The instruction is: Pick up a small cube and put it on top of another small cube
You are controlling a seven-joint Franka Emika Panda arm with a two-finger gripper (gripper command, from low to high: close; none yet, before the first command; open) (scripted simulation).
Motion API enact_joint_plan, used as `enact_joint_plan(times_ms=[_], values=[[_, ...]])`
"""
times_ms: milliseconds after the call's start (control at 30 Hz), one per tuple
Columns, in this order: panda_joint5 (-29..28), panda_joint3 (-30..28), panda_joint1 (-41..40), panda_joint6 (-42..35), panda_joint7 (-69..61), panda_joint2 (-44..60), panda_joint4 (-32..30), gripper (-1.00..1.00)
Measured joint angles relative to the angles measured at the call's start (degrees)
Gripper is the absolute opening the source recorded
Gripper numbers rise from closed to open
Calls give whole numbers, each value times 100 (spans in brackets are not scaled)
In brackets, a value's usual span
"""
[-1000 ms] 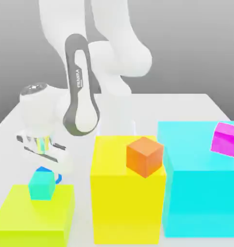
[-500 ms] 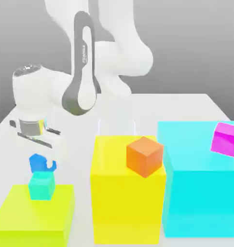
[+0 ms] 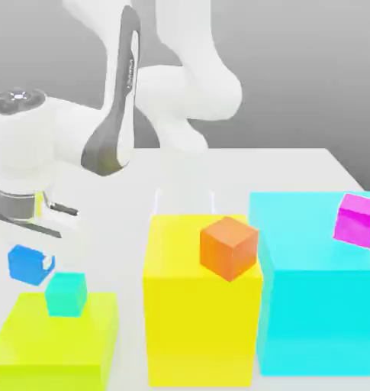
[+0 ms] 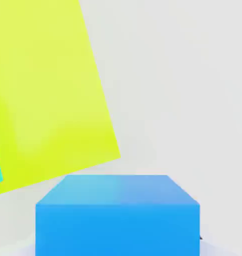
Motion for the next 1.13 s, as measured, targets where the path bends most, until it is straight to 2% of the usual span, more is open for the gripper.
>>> enact_joint_plan(times_ms=[300,600,767,800,1000,1133], values=[[986,169,453,-696,1242,-467,257,-100],[1554,401,637,-1254,3054,-1186,235,-100],[1858,353,641,-353,3118,-601,-112,-100],[1893,345,650,-227,3097,-501,-140,100],[1905,341,652,-166,3092,-450,-154,100],[1708,364,610,-874,3239,-1024,-11,100]])
